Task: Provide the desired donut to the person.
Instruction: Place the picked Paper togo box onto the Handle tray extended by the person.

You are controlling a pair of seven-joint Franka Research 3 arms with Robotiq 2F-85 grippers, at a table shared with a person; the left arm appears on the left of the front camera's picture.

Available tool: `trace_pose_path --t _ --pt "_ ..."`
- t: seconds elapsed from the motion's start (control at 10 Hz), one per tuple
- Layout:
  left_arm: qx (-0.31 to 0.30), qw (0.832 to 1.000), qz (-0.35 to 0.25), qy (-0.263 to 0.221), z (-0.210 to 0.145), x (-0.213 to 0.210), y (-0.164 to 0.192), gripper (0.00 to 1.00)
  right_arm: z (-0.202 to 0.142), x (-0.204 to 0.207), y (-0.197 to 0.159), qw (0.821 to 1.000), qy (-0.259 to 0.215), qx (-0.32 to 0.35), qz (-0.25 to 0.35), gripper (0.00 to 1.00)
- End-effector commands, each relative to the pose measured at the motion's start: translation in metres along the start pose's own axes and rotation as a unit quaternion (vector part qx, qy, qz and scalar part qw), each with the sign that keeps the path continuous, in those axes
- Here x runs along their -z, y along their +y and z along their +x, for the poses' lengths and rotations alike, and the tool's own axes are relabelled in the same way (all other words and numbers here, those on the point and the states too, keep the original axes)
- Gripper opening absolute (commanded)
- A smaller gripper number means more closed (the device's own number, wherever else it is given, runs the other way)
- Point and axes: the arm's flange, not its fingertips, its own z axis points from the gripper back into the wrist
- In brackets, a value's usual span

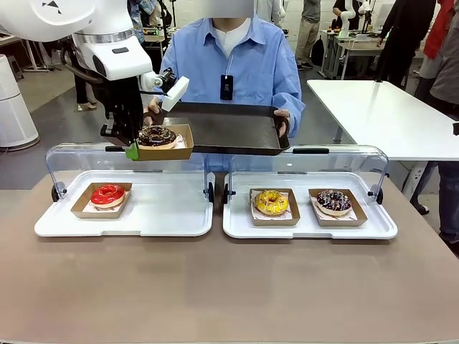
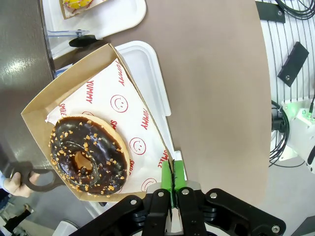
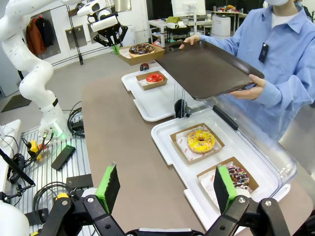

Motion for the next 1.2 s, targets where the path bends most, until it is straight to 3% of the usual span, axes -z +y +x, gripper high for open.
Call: trace_pose_path --t 0.0,0.2,0.5,0.7,1.1 --pt "-0.004 1.0 0.0 0.0 -0.002 -0.003 -0.003 0.0 0.003 0.0 -0.003 1.0 -0.015 -0.007 0.001 1.0" --pt "-0.014 1.0 0.021 0.001 0.004 -0.01 0.002 0.01 0.003 0.0 -0.003 1.0 -0.015 -0.007 0.001 1.0" --pt "-0.009 0.999 0.043 0.025 -0.003 -0.057 0.053 0.01 0.003 0.0 -0.003 1.0 -0.015 -0.007 0.001 1.0" --pt "0.043 0.999 0.011 0.019 -0.019 -0.073 0.096 0.01 0.003 0.0 -0.003 1.0 -0.015 -0.007 0.001 1.0" --pt "0.058 0.997 -0.04 -0.015 -0.064 -0.056 0.176 0.01 0.003 0.0 -0.003 1.0 -0.015 -0.007 0.001 1.0"
